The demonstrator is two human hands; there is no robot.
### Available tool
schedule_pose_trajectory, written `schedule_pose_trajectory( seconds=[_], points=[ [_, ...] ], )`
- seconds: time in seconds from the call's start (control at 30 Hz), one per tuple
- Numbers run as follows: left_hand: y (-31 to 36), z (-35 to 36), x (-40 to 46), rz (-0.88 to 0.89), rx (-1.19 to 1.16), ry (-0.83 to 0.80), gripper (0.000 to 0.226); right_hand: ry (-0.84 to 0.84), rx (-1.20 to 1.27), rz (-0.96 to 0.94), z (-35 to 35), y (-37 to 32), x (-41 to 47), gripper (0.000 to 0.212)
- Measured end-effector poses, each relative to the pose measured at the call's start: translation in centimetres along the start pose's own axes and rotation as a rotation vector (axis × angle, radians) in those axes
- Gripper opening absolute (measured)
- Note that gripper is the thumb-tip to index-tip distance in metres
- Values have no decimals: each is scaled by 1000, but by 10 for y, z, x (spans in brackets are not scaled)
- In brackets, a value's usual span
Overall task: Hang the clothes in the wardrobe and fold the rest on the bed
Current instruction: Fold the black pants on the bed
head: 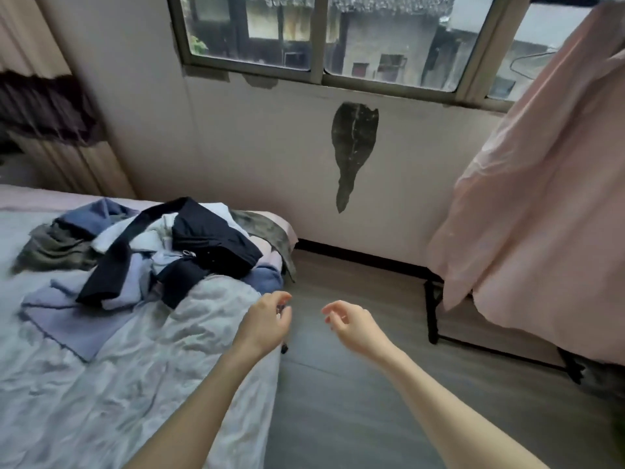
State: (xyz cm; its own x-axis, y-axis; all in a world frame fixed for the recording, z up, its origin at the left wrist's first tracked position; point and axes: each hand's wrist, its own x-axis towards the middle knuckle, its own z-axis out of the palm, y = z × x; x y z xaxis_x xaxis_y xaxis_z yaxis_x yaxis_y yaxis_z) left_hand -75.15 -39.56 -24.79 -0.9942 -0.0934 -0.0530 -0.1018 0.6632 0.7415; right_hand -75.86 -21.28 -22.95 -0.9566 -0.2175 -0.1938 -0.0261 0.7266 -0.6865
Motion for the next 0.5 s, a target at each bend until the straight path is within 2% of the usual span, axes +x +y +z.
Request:
schedule_pose_trajectory(
  seconds=[0.2,0.33,0.5],
  points=[
    [-50,0,92,-207,-21,46,28,-127,-42,-45,18,8,139,31],
    [-90,6,165,-386,-52,136,30,-248,-85,-103,43,17,245,35],
    [-125,14,241,-617,-203,308,33,-486,-384,-241,81,29,366,48]
  ],
)
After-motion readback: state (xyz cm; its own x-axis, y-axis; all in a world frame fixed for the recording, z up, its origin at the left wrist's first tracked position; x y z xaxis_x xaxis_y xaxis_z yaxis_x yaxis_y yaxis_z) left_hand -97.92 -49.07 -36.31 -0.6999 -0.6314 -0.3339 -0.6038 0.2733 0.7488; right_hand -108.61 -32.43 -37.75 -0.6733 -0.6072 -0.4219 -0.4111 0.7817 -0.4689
